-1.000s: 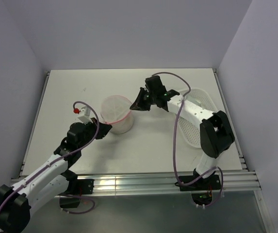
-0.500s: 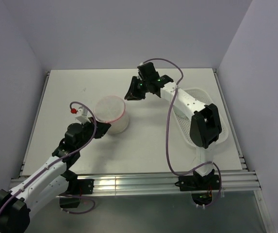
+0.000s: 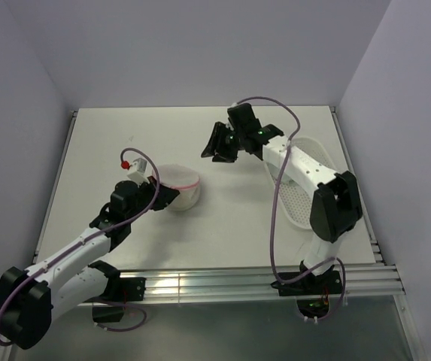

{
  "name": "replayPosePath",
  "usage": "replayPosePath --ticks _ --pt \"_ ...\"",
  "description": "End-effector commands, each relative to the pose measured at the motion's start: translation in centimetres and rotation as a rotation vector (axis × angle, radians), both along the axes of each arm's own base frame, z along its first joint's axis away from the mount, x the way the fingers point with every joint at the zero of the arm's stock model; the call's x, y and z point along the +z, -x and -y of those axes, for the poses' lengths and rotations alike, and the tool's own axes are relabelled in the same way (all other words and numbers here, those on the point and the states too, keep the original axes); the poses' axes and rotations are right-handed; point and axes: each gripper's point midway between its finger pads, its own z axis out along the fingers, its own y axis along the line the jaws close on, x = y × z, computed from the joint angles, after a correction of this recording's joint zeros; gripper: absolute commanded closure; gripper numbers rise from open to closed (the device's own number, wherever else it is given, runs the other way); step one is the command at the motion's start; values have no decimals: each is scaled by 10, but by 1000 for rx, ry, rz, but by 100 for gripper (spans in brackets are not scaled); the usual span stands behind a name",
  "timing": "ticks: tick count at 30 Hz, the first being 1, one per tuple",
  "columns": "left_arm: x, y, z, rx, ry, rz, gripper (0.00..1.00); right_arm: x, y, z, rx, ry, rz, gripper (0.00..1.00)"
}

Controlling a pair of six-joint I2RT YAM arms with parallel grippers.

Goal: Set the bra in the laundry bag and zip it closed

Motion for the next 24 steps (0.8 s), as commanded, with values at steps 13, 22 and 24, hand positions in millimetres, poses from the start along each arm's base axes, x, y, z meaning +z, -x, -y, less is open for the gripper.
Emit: replayPosePath --ticks 13,22,24 --pt "47 -2 34 -67 69 110 100 22 107 -43 -20 -345 -154 46" --pt "47 8 45 -109 62 100 100 4 98 -56 -65 -365 -201 46" --pt "48 7 47 -113 56 103 100 0 95 -58 -70 -356 -202 46"
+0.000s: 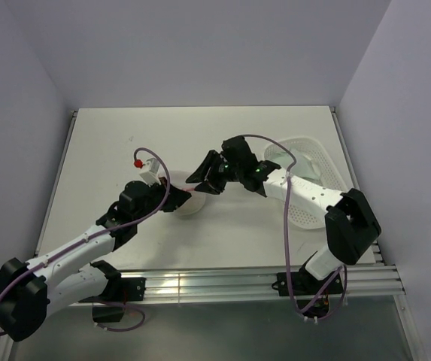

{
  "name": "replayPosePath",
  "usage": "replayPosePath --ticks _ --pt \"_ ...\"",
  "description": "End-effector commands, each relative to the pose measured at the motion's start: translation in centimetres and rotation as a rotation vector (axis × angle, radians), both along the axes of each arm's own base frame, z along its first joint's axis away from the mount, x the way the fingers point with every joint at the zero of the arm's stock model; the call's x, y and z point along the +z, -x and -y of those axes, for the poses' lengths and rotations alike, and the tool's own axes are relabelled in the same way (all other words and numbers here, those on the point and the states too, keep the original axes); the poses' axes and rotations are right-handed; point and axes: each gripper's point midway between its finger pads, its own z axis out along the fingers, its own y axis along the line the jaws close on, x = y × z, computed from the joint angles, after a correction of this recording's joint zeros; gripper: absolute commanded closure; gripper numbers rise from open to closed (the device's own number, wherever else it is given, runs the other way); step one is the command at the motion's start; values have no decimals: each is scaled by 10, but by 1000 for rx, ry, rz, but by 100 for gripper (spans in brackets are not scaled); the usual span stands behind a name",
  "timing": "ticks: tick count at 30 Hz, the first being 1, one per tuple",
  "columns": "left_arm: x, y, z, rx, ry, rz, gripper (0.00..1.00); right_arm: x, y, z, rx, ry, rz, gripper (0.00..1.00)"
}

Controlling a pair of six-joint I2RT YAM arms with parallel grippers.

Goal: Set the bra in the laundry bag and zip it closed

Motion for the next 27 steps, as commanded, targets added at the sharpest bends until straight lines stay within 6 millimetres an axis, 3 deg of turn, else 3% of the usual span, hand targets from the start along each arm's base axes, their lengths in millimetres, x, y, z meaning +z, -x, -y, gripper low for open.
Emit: replayPosePath --ticks 1,8,13,27 --pt "32 -8 8 -2 39 70 100 2 -9 -10 -20 -24 12 46" --pt "29 -8 8 3 32 68 100 -7 -7 -11 -13 -17 -6 47" --pt "18 -11 1 41 6 52 100 -6 -1 -7 -15 -30 -5 47" --pt "15 -13 -2 59 -8 63 100 -5 11 -5 -15 -83 -52 46"
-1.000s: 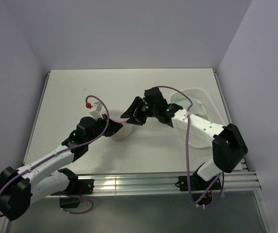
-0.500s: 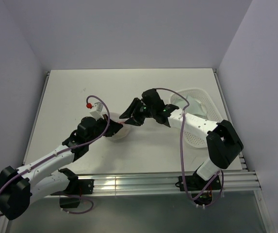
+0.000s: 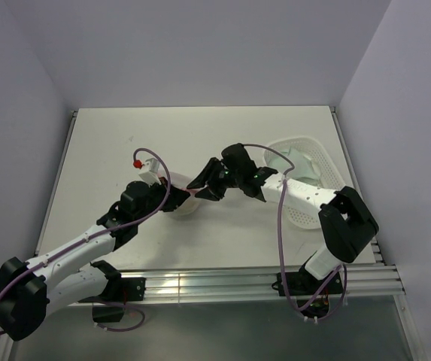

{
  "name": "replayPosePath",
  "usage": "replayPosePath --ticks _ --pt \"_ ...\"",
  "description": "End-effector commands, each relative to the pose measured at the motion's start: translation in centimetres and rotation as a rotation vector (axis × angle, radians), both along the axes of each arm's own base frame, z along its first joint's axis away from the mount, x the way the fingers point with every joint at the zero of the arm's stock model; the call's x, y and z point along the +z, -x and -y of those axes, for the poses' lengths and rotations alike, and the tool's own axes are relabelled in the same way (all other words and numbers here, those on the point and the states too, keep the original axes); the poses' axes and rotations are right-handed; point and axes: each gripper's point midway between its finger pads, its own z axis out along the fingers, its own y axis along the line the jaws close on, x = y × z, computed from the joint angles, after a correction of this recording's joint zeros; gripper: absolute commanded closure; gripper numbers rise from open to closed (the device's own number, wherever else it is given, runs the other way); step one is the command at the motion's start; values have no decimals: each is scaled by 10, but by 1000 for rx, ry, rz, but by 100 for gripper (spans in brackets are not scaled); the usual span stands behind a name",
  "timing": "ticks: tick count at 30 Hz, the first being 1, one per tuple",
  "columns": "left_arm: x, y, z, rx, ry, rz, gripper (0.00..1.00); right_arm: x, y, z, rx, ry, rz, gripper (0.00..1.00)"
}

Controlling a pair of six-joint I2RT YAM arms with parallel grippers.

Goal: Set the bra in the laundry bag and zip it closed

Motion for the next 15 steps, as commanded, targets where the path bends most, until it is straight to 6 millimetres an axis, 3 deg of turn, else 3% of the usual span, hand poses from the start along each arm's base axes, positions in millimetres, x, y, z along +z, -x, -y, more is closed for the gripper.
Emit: replayPosePath --ticks 1,12,15 --pt "19 -7 3 7 24 67 100 24 4 -3 1 -60 35 46" --pt "26 5 11 -61 56 89 100 10 -6 -16 -12 -61 -13 48" --pt "25 8 12 -77 58 87 100 7 -10 -18 -13 -54 -12 66"
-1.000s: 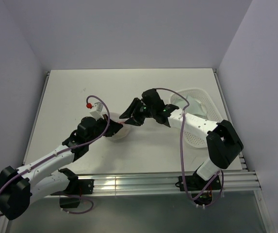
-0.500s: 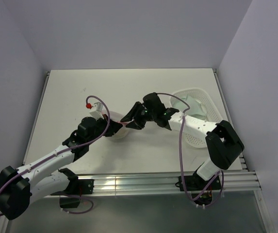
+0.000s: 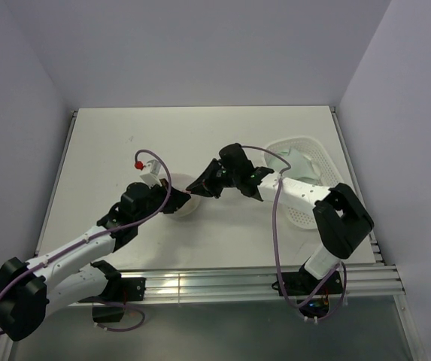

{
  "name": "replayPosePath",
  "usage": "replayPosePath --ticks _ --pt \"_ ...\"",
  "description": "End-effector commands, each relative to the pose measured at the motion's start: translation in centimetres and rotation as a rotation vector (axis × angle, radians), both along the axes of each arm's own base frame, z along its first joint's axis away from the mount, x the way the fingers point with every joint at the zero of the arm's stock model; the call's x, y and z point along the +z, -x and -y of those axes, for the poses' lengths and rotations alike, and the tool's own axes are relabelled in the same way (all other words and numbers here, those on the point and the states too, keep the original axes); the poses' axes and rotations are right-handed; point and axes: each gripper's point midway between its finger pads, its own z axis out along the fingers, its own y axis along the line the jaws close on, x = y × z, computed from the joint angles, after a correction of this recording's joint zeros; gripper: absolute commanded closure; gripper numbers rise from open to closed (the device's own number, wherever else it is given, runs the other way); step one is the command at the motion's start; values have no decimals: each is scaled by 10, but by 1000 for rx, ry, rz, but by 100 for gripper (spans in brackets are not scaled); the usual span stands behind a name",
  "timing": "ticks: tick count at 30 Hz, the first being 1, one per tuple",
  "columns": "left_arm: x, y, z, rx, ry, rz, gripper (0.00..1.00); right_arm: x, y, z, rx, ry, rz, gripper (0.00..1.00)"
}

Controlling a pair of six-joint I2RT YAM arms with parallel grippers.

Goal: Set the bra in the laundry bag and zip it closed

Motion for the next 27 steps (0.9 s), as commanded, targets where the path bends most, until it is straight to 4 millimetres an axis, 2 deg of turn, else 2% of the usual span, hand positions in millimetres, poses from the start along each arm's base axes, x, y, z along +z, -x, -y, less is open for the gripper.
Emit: replayPosePath --ticks 1,4,17,22,27 --pt "26 5 9 -54 57 81 100 9 -8 -11 4 -23 26 84" --pt "21 7 5 -43 49 72 100 7 -13 -11 -7 -12 37 100" --pt "-10 12 -21 57 -28 8 100 10 -31 14 -54 37 95 100" --pt "-13 15 -25 69 -21 -4 100 9 -37 26 -72 50 105 100" --pt "-15 10 -34 120 -44 -3 100 7 -40 30 -75 56 110 100"
